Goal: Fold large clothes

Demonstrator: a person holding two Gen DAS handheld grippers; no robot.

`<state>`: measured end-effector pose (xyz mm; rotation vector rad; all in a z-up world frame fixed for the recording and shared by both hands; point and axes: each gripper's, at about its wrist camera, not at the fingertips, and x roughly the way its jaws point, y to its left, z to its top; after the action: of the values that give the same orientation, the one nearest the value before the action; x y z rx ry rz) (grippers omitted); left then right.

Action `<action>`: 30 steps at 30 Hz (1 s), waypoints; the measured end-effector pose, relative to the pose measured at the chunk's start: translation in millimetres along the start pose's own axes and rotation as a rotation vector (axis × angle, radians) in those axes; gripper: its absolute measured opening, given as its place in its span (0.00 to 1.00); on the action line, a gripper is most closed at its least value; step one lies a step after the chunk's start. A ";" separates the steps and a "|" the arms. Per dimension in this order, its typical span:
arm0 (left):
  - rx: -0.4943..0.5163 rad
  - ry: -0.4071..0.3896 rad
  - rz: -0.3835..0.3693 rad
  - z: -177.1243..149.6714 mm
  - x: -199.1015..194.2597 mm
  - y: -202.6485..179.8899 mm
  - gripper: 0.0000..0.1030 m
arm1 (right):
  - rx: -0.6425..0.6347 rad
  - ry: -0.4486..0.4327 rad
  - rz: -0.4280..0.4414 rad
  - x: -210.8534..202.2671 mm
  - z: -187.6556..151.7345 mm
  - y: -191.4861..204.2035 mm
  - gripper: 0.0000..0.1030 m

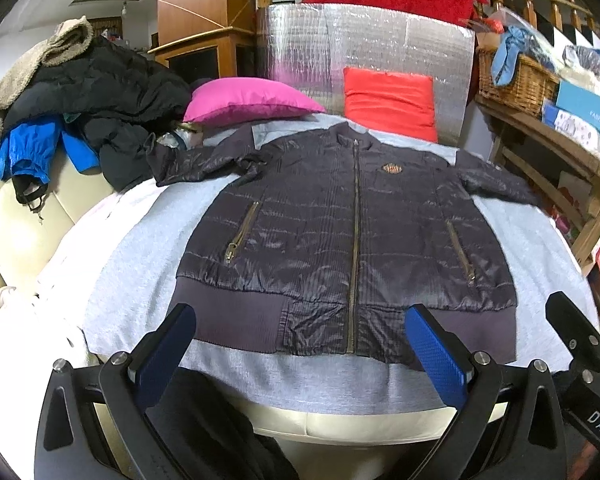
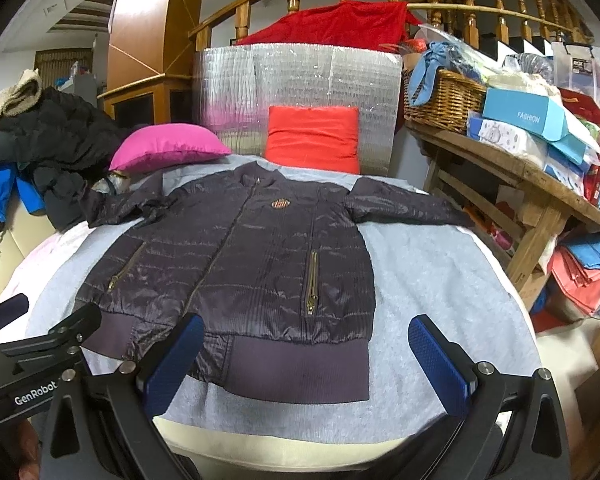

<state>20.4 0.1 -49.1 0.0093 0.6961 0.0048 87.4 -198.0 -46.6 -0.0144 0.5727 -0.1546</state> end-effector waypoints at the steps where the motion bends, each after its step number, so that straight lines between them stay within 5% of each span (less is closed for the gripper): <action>1: 0.009 0.007 0.003 -0.5 5.3 -0.9 1.00 | 0.001 0.013 0.002 4.9 -1.4 -1.8 1.00; 14: 0.038 0.083 -0.002 33.6 101.5 -11.9 1.00 | 0.133 0.162 0.068 82.6 -0.3 -91.0 1.00; 20: -0.022 0.096 0.027 80.1 155.3 -18.0 1.00 | 0.302 0.159 0.248 119.0 18.6 -153.9 1.00; 27: 0.025 0.053 0.099 118.4 228.2 -39.5 1.00 | 0.525 0.158 0.321 201.4 57.6 -233.7 1.00; 30: 0.031 0.105 0.098 110.2 267.1 -42.3 1.00 | 0.631 0.144 0.314 249.0 77.4 -275.7 1.00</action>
<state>296.1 -40.9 -136.2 0.0735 0.8003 0.0895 296.6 -510.0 -100.1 0.7006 0.6423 -0.0253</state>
